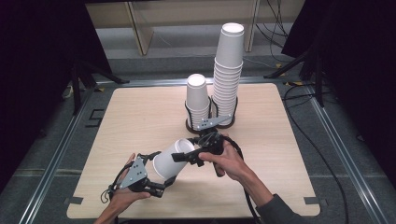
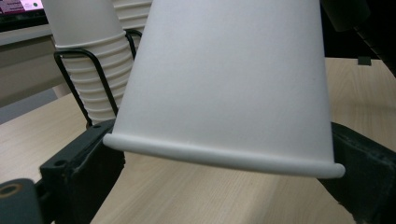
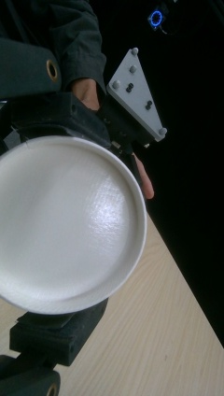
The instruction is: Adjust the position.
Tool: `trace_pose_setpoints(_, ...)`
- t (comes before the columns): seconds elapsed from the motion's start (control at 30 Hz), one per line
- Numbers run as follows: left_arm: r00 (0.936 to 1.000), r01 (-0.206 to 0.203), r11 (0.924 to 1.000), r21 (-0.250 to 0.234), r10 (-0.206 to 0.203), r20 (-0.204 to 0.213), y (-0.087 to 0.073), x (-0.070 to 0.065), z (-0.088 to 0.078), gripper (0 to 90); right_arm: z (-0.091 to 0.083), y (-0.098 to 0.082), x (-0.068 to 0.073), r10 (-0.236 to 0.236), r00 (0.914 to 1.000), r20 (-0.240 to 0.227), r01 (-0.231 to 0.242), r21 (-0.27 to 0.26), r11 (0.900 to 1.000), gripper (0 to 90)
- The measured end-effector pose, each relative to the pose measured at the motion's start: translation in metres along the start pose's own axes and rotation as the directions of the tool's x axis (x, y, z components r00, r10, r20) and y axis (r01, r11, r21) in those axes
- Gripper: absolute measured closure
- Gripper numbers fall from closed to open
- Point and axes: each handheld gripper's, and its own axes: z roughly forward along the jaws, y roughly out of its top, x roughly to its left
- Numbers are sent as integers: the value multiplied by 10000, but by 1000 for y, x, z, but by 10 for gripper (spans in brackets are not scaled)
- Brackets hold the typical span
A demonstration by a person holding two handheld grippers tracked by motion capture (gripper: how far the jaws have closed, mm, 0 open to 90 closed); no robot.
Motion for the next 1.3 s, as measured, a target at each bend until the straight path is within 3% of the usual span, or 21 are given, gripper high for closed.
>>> trace_pose_setpoints(0.13,10000,-48,10000,36,48,47,0,1,-1,52,1,-1,-2,37,10000,-30,-37,-4,10000,248)
trace_pose_setpoints(0.17,10000,-4,9998,-174,5,75,-1,1,0,58,0,-1,-2,120,9999,-75,-121,-25,9999,248)
trace_pose_setpoints(0.23,9999,-99,9999,68,98,89,1,2,-3,75,-1,-2,-4,223,9996,-154,-224,-41,9997,246)
trace_pose_setpoints(0.47,9997,-146,9999,34,145,210,3,5,-4,140,-1,-2,-7,266,9991,-322,-269,-93,9996,231)
trace_pose_setpoints(0.53,9995,-148,9995,278,141,282,4,6,-6,148,-1,-3,-9,371,9985,-398,-374,-69,9993,226)
trace_pose_setpoints(0.63,9992,-219,9985,504,203,335,4,7,-6,156,-1,-3,-8,70,9994,-341,-67,105,9999,219)
trace_pose_setpoints(0.7,9991,-284,9970,723,261,330,3,7,-6,160,-2,-2,-5,-635,9977,235,623,469,9970,185)
trace_pose_setpoints(0.77,9987,-349,9937,1067,308,398,3,8,-6,162,-4,0,1,-828,9951,532,781,856,9933,161)
trace_pose_setpoints(0.8,9990,-263,9945,1015,225,379,2,7,-5,164,-7,4,5,-1779,9804,845,1693,995,9805,160)
trace_pose_setpoints(0.83,9992,-227,9919,1247,183,361,2,6,-5,165,-9,6,8,-2195,9704,1005,2072,1198,9709,159)
trace_pose_setpoints(0.87,9990,-263,9911,1304,214,390,1,6,-4,165,-10,7,13,-2393,9654,1037,2233,1456,9638,160)
trace_pose_setpoints(0.9,9989,-329,9871,1565,274,371,1,5,-4,165,-10,7,13,-2393,9654,1037,2233,1456,9638,160)
trace_pose_setpoints(0.93,9990,-285,9866,1605,226,382,1,4,-3,166,-11,9,16,-2825,9522,1167,2633,1558,9520,160)
trace_pose_setpoints(1.03,9981,-531,9759,2116,451,423,2,3,-2,167,-10,10,25,-3779,9169,1285,3441,2255,9115,161)
trace_pose_setpoints(1.07,9977,-588,9739,2194,498,465,3,2,-2,167,-8,9,27,-3992,9080,1273,3608,2471,8993,164)
trace_pose_setpoints(1.1,9968,-753,9661,2469,659,461,4,1,-2,167,-6,8,29,-4214,8988,1205,3794,2678,8856,166)
trace_pose_setpoints(1.13,9957,-882,9651,2467,786,486,5,0,-1,168,-4,7,30,-4401,8909,1122,3969,2788,8745,173)
trace_pose_setpoints(1.17,9944,-997,9581,2684,865,604,7,-1,-2,168,-3,7,31,-4580,8830,1027,4139,2897,8630,178)
trace_pose_setpoints(1.23,9941,-965,9536,2850,780,755,9,-2,-1,168,-1,6,31,-4755,8734,1054,4263,3068,8510,172)
trace_pose_setpoints(1.27,9924,-1130,9482,2970,928,813,10,-2,-1,168,0,3,33,-4412,8907,1095,3861,3302,8614,177)
trace_pose_setpoints(1.3,9927,-1150,9474,2986,983,706,10,-3,-1,168,2,2,33,-4587,8831,984,4020,3450,8482,179)
